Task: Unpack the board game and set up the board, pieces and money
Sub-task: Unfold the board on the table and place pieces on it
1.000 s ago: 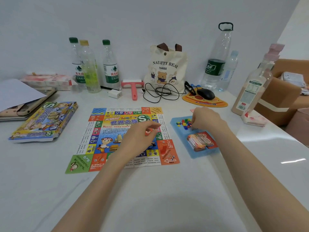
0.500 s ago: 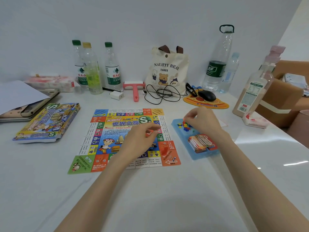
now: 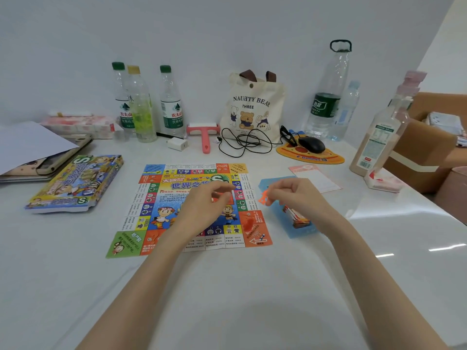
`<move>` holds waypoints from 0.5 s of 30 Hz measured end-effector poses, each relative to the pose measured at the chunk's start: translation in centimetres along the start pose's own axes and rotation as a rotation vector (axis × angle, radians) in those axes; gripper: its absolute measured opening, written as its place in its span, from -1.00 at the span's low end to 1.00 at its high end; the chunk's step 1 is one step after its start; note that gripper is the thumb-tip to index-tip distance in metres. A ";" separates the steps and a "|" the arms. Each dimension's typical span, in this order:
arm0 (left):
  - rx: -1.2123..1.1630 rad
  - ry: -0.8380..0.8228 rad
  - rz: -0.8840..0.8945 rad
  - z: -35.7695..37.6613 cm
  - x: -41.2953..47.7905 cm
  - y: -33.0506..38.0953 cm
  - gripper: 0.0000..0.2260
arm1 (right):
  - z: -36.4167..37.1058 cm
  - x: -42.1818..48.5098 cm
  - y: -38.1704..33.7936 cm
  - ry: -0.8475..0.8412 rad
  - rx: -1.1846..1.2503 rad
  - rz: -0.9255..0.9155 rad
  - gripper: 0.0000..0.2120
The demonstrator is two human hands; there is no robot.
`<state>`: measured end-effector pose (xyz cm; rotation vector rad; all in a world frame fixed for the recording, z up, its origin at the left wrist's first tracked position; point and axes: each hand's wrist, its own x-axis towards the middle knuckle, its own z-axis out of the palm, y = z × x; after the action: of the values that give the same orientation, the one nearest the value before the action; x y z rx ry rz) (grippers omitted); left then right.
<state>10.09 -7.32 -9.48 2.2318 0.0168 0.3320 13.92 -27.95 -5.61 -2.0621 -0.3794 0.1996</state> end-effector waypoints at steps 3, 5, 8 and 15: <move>0.029 -0.014 -0.005 0.1 0.0 -0.1 -0.79 | 0.6 -0.9 0.7 -0.040 -0.126 -0.043 -0.94; 0.048 -0.030 -0.011 0.1 0.0 -0.3 -0.79 | 1.2 -1.0 1.5 -0.013 -0.284 -0.081 -0.91; 0.058 -0.049 -0.017 0.1 0.0 -0.6 -0.79 | 1.8 -0.9 2.4 0.027 -0.444 -0.107 -0.91; 0.078 -0.069 -0.019 0.2 0.0 -0.7 -0.80 | 2.4 -1.1 2.4 0.054 -0.585 -0.160 -0.95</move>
<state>10.18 -7.04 -10.18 2.3173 0.0147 0.2475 12.63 -27.51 -8.94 -2.5871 -0.6214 -0.0771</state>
